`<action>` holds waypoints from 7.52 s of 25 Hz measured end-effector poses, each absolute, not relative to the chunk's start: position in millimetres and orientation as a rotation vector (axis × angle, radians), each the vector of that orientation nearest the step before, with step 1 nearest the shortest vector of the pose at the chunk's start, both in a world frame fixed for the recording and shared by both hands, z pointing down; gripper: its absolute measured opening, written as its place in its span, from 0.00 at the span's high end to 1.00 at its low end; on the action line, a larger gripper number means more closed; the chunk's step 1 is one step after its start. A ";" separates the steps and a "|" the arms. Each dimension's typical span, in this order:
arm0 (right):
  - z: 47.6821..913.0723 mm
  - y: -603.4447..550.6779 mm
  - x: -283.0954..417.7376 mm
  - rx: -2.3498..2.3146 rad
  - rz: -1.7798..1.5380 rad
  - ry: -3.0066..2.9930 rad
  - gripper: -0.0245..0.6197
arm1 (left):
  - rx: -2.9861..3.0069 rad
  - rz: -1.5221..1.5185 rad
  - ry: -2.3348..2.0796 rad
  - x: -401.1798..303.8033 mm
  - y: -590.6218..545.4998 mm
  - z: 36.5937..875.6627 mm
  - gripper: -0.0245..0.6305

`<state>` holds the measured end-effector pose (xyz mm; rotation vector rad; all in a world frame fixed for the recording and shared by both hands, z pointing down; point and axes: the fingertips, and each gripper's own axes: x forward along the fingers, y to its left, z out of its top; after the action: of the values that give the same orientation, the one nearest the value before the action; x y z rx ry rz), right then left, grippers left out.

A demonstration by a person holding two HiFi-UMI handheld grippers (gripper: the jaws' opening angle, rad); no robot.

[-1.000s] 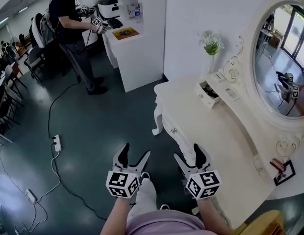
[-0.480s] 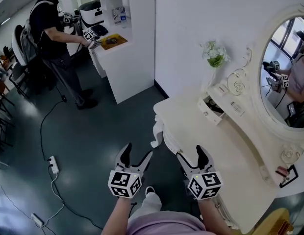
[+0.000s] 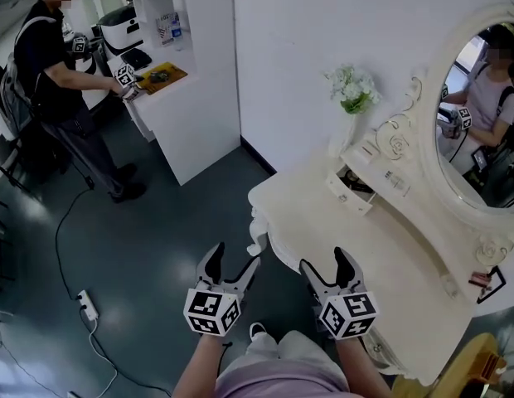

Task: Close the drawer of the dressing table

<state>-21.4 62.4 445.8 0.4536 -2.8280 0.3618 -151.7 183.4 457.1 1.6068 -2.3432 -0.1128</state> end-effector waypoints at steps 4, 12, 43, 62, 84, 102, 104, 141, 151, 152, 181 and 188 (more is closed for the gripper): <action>451.1 42.0 -14.7 0.542 0.390 -2.802 0.38 | 1.655 -0.099 -2.282 -153.6 158.8 464.3 0.43; 451.1 -24.7 -5.8 0.712 0.416 -2.792 0.38 | 1.760 -0.059 -2.205 -154.8 93.4 464.6 0.43; 481.4 -153.0 11.9 1.142 0.520 -2.598 0.38 | 2.044 0.073 -1.882 -174.1 -102.9 484.1 0.43; 522.7 -169.4 -4.0 1.311 0.533 -2.385 0.38 | 2.337 0.308 -1.455 -152.2 -168.4 526.3 0.43; 554.2 -180.1 -7.5 1.293 0.545 -2.317 0.53 | 2.406 0.482 -1.369 -144.6 -183.2 550.2 0.57; 554.3 -183.9 -11.5 1.268 0.530 -2.305 0.63 | 2.419 0.538 -1.361 -138.2 -185.9 549.8 0.64; 554.4 -185.3 -11.4 1.271 0.529 -2.301 0.63 | 2.418 0.541 -1.364 -137.5 -187.1 549.9 0.65; 555.3 -212.3 -12.3 1.295 0.533 -2.308 0.63 | 2.385 0.539 -1.376 -137.7 -216.1 551.4 0.66; 553.5 -226.2 -12.0 1.306 0.535 -2.309 0.63 | 2.371 0.532 -1.388 -137.9 -230.9 549.4 0.66; 553.6 -227.0 -11.8 1.307 0.535 -2.310 0.63 | 2.370 0.531 -1.389 -137.7 -231.6 549.5 0.66; 554.1 -248.5 -10.8 1.344 0.537 -2.316 0.63 | 2.344 0.479 -1.426 -137.4 -252.9 549.0 0.66; 554.2 -250.0 -10.1 1.354 0.543 -2.309 0.63 | 2.346 0.477 -1.420 -137.4 -255.2 549.0 0.66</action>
<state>-10.1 -250.0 554.2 1.3537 -2.3088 0.5433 -137.4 -255.2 549.0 2.3458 -1.4196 0.4767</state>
